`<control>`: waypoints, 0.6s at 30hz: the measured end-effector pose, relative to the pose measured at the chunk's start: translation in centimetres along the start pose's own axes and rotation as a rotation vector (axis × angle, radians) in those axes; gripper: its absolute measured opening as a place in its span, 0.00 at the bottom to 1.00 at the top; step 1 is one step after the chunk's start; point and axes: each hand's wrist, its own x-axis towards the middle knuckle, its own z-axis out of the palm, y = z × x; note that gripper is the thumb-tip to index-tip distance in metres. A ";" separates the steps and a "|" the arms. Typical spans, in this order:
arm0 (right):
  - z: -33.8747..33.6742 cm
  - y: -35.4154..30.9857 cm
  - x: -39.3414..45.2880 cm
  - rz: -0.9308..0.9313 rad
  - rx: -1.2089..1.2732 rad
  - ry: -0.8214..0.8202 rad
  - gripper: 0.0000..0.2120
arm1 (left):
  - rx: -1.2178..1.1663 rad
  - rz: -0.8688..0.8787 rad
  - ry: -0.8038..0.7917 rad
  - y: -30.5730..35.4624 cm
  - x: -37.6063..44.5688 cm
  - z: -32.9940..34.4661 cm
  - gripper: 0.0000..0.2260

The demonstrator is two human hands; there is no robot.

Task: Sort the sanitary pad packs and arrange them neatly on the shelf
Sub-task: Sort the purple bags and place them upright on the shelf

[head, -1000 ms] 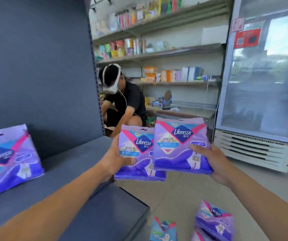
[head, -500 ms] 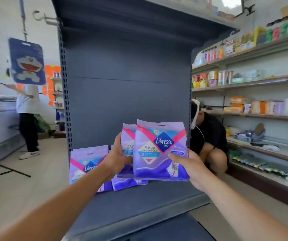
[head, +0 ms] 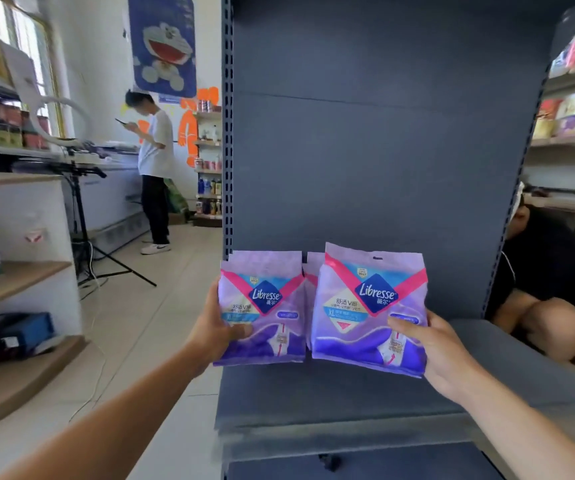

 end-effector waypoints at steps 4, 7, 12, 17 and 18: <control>-1.9 1.3 1.7 -0.005 -0.001 0.016 0.34 | 0.051 -0.003 0.025 -2.0 1.7 1.1 0.35; -3.0 1.7 2.7 0.007 0.015 0.018 0.24 | 0.161 0.023 0.041 -2.6 2.7 2.2 0.38; -3.0 1.9 3.3 0.013 0.018 0.002 0.21 | 0.324 0.078 0.128 -3.5 3.0 2.7 0.43; -2.6 2.0 3.5 0.005 -0.025 -0.022 0.29 | 0.674 0.066 0.330 -2.9 0.8 2.8 0.48; -2.6 1.9 3.6 0.008 -0.055 -0.018 0.38 | 0.841 0.161 0.374 -2.6 0.0 3.0 0.46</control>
